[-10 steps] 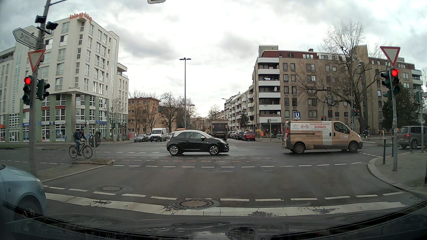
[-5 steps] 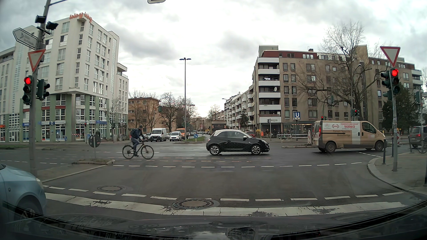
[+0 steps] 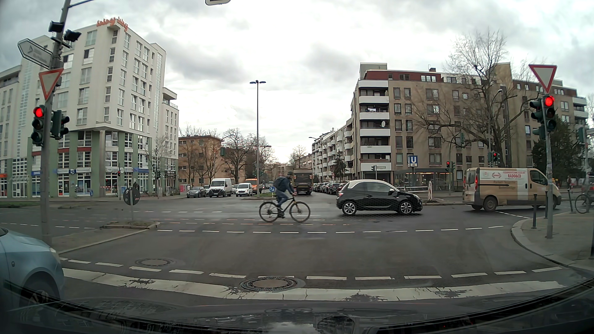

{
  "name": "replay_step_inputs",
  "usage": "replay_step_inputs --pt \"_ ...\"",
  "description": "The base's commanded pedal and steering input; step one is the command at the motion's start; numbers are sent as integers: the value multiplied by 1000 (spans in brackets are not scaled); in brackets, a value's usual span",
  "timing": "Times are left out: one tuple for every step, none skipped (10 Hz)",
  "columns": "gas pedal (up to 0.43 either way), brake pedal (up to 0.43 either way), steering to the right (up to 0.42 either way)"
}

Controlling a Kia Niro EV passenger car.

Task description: Follow the waypoints while adhering to traffic rules and regulations

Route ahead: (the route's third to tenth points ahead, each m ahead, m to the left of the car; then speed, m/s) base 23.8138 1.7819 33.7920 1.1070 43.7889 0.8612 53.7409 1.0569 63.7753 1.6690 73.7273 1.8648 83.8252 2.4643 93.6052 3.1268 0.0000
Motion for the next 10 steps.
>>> replay_step_inputs --pt "0 445 -3" --pt "0 439 -3" --pt "0 439 -3" --pt "0 445 -3" --pt "0 439 -3" --pt "0 445 -3" --pt "0 439 -3" --pt "0 439 -3" --pt "0 445 -3" --pt "0 445 -3"
